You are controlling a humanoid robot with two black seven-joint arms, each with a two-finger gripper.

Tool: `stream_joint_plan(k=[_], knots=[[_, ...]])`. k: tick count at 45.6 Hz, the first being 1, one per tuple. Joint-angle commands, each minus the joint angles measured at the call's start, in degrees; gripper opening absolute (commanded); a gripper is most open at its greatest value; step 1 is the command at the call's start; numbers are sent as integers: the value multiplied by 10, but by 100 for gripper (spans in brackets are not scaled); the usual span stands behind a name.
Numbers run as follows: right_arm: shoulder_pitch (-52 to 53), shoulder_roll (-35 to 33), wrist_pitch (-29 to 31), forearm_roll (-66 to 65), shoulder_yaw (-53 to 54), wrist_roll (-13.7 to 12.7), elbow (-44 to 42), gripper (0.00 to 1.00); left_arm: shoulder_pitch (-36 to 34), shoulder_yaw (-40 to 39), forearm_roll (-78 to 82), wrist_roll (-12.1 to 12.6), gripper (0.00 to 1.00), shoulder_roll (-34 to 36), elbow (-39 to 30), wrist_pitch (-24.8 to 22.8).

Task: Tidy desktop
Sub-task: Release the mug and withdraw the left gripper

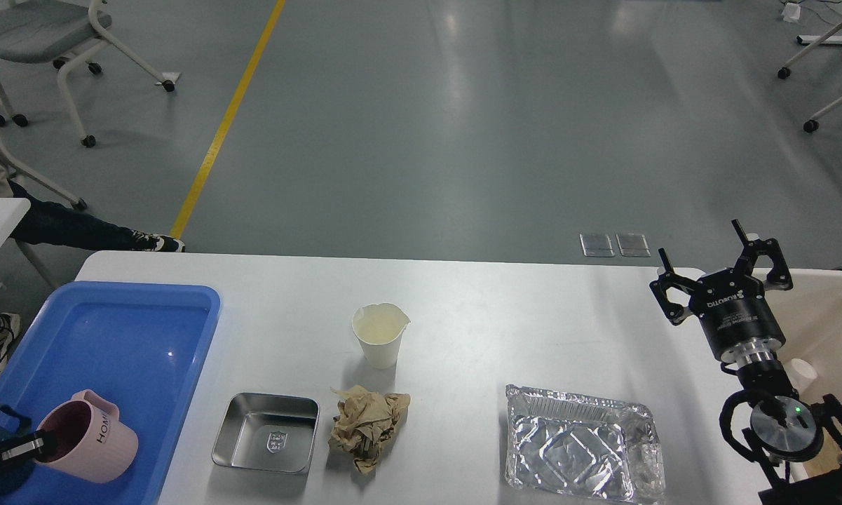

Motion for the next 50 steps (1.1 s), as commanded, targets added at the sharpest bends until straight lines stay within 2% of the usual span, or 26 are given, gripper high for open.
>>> stream_joint_plan(k=[1,6,9,11,14,15,20,26,34,43,47,50], knots=[[1,1,-3,0,-1,0,1,100,-1,0,1,1,4,-3,3,0],[1,1,-4,0,-1,0,13,100,-1,0,1,1,6,-4,3,0],[1,1,-4,0,-1,0,14,100,-1,0,1,1,13,-6,3,3],[1,1,-5,0,-1,0,14,100,-1,0,1,1,22,-6,3,5],[2,1,-7,0,-1,0,14,100,-1,0,1,1,46,-7,2,6],[2,1,-9,0,-1,0,14,100,-1,0,1,1,51,-7,3,6],[1,1,-9,0,-1,0,14,100,-2,0,1,-4,70,-10,2,6],[1,1,-9,0,-1,0,14,100,-7,-4,-1,-7,85,-4,-2,4],[2,0,-9,0,-1,0,14,100,-30,-13,-3,-25,89,43,-31,-13],[3,0,-9,0,-1,0,14,100,-113,-21,-3,-28,89,108,-35,-45],[3,0,-9,0,-1,0,14,100,-173,-63,-7,-27,89,126,-36,-43],[3,0,-10,0,-1,0,14,100,-181,-87,-6,-27,89,130,-50,-43]])
